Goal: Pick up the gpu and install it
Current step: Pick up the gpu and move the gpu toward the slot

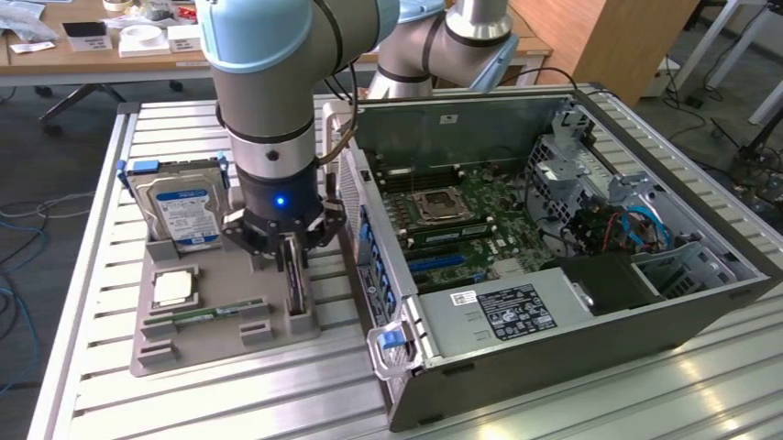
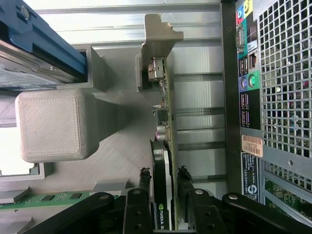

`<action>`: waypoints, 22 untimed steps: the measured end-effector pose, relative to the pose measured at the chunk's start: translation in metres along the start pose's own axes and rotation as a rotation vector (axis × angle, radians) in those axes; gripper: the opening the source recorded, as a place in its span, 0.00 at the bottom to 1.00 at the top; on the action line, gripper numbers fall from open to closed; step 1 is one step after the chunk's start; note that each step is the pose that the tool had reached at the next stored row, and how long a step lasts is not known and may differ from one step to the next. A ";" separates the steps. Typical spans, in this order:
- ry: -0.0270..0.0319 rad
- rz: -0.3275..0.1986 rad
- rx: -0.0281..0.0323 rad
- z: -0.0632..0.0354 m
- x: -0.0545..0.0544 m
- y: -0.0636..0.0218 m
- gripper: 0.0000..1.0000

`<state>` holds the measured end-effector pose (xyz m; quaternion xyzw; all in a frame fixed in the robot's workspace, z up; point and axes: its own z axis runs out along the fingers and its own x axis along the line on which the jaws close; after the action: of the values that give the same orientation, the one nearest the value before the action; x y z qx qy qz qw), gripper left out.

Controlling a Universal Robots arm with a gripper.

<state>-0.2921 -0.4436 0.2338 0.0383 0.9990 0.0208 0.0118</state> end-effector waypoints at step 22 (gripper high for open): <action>0.0000 0.000 0.0000 0.0000 0.000 0.0000 0.27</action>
<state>-0.2922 -0.4436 0.2338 0.0383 0.9990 0.0208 0.0118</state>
